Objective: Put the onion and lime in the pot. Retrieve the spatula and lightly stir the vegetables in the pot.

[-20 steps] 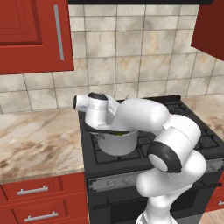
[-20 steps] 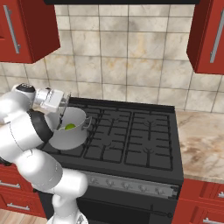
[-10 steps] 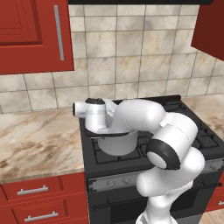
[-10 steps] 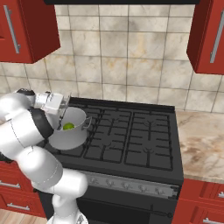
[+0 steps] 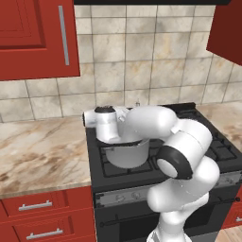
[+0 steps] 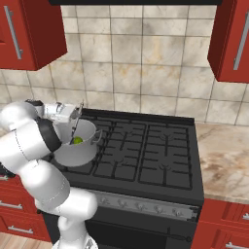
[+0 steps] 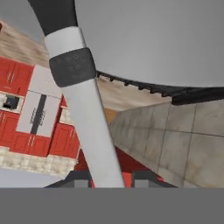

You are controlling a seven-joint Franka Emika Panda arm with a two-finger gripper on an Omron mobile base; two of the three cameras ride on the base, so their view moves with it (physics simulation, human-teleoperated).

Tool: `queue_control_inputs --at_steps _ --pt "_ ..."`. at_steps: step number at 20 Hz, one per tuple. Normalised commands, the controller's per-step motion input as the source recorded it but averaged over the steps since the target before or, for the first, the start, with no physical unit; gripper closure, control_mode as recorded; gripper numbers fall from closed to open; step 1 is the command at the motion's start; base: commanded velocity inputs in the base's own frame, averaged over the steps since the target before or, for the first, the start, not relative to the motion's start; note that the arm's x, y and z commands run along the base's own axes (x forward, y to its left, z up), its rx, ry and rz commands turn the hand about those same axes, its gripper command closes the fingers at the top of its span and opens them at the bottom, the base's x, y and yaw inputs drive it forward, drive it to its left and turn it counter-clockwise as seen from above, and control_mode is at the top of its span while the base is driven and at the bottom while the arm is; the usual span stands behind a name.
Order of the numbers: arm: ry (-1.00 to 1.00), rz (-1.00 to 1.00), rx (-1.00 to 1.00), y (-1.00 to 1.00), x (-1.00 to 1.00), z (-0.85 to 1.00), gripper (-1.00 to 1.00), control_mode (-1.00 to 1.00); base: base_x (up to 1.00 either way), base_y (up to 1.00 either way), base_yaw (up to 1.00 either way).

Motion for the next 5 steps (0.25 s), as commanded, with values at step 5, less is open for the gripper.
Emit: queue_control_inputs --at_steps 5 --pt "0.02 0.04 -0.07 -0.23 0.24 0.04 1.00 -1.00 0.00 0.00 0.00"
